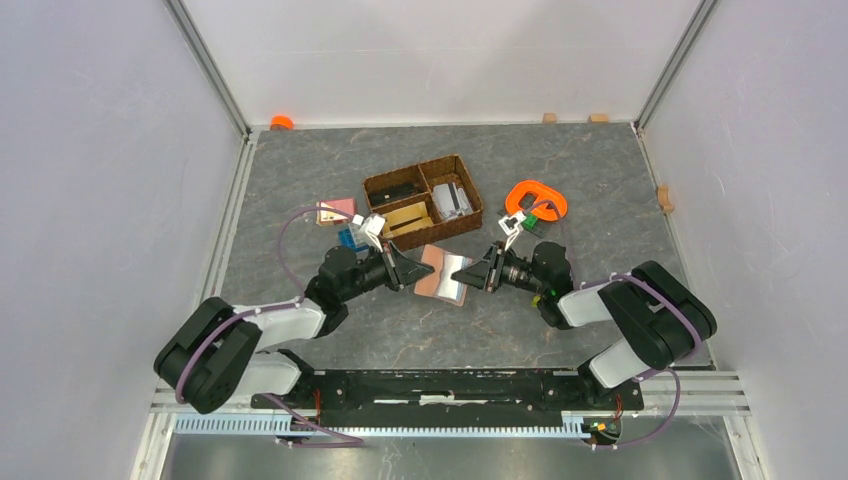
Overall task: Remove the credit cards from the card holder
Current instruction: Open the card holder at the center of the board.
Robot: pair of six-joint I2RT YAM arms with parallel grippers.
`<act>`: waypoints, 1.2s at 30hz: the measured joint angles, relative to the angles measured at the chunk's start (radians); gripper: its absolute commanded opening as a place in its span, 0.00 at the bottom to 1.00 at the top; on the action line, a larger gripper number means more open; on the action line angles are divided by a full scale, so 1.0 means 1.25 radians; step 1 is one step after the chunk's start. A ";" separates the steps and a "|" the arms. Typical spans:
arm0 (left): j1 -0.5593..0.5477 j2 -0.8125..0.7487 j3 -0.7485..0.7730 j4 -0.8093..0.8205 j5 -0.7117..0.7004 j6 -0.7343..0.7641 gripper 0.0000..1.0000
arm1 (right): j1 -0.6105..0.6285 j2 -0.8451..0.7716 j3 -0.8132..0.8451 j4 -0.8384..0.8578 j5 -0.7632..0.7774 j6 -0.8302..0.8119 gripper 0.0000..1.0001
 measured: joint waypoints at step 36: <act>-0.038 0.337 0.308 -0.437 -0.020 0.069 0.58 | 0.029 0.000 0.241 -0.679 0.146 -0.258 0.38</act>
